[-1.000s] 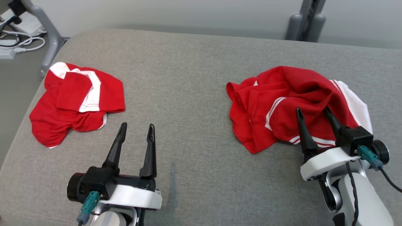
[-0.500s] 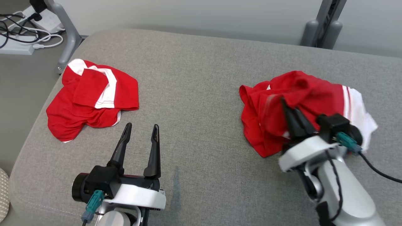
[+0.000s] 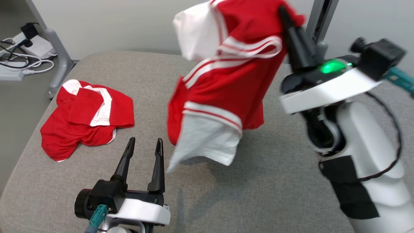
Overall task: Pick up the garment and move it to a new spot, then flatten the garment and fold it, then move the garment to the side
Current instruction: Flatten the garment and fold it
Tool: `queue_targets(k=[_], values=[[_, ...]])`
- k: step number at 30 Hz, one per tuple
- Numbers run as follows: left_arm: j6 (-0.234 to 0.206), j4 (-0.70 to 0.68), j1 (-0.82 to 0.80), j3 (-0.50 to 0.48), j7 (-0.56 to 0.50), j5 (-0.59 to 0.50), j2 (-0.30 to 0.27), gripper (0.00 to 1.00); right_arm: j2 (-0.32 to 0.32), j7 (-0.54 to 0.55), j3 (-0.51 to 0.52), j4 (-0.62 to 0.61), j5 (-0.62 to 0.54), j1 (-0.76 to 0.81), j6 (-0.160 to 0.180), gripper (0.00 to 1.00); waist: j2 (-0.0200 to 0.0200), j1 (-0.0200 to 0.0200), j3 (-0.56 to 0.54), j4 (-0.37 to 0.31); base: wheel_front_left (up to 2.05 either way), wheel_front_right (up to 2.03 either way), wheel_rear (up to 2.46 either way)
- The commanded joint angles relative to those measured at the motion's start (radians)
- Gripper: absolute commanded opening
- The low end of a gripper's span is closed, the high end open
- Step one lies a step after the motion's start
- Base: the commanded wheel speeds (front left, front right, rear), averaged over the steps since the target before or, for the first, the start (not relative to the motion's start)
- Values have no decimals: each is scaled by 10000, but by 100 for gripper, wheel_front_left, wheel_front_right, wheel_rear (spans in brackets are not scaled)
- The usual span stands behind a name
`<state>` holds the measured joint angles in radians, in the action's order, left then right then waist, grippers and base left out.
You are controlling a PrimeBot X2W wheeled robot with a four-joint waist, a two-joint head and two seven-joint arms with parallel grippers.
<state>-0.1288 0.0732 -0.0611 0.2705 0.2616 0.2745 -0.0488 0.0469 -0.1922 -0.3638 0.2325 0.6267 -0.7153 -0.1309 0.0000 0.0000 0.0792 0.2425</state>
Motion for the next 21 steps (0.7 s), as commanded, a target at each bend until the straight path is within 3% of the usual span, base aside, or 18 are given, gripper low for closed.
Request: queue_targets(k=[1,4,10,17,18,19,21], values=[[-42,-27,113,-40,38,-23,-32,100,69,96,365,23,115,69,3,0,0,0,-18,-70,0,0,0],[-43,-96,82,-28,38,-5,-31,100,101,581,1746,618,509,650,3,0,0,0,81,-155,0,0,0],[42,-160,-199,6,39,-40,-31,100,1058,1628,4081,2692,1369,1554,2,0,0,0,627,-294,0,0,0],[167,-130,-582,-4,40,-177,-32,100,2091,1573,5693,5288,1754,1339,2,0,0,0,1300,-449,0,0,0],[182,-119,-621,-20,38,-180,-35,100,2202,1552,5820,5640,1735,1263,3,45,0,0,1366,-477,0,0,0],[195,-107,-667,-18,40,-194,-32,100,2297,1589,5935,6018,1682,1161,2,100,0,0,1424,-498,0,0,0],[190,-97,-779,-34,38,-201,-31,100,2469,1554,5997,6575,1500,905,2,100,0,0,1525,-551,0,0,0]])
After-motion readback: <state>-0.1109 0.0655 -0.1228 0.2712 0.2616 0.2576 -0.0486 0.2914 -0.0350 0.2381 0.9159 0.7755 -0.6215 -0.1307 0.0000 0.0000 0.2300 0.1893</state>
